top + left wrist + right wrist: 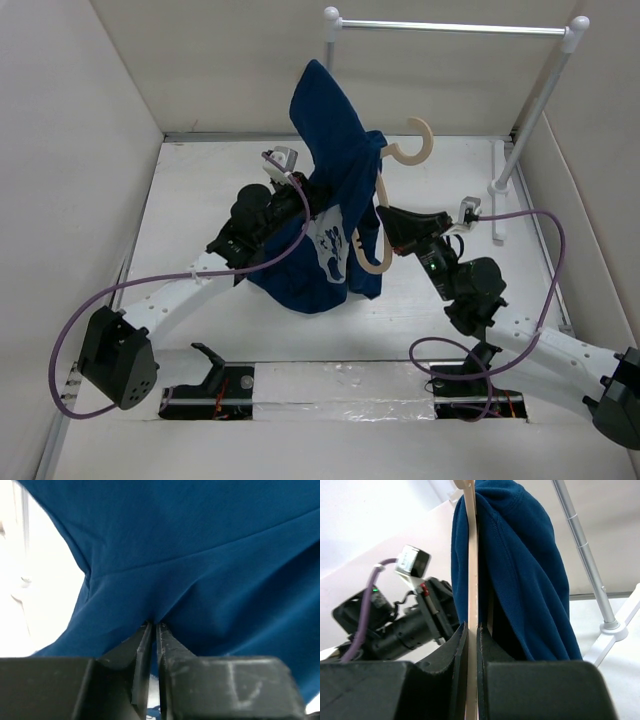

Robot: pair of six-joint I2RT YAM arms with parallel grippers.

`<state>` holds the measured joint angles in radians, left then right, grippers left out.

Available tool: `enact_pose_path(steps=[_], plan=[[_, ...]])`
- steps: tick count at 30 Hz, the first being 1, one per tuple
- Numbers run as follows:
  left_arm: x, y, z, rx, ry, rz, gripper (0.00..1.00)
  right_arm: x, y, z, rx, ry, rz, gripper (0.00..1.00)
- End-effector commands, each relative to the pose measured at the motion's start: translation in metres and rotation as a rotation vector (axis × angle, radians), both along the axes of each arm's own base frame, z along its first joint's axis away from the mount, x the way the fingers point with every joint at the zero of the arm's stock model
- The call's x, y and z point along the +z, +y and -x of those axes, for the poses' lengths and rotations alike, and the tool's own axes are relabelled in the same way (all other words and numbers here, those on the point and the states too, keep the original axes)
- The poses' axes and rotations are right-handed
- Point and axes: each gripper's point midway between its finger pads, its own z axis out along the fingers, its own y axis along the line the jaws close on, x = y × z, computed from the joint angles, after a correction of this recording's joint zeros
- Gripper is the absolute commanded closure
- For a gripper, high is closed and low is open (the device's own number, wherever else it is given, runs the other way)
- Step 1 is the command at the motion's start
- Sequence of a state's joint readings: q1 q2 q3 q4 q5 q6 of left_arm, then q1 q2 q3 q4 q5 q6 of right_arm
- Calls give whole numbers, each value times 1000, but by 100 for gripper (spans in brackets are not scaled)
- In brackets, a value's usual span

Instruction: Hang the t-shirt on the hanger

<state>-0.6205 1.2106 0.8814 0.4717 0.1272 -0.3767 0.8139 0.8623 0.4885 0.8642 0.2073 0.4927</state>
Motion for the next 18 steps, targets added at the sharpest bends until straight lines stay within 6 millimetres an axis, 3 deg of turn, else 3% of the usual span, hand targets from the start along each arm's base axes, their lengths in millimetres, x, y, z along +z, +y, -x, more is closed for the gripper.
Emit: enact_pose_path(steps=[1,2,12,16,18], plan=[[24,-7,-3,-28,-78,25,97,53,-12,15,27,-114,-127,100],[24,-7,-2,-28,-76,27,100,55,-16,14,17,-121,-134,100],[1,1,20,-56,-44,45,100,89,-35,8,-63,-195,-176,100],[-13,2,29,-84,-14,43,100,101,-36,9,-119,-257,-145,100],[-20,1,36,-109,1,41,100,97,-26,8,-153,-236,-104,100]])
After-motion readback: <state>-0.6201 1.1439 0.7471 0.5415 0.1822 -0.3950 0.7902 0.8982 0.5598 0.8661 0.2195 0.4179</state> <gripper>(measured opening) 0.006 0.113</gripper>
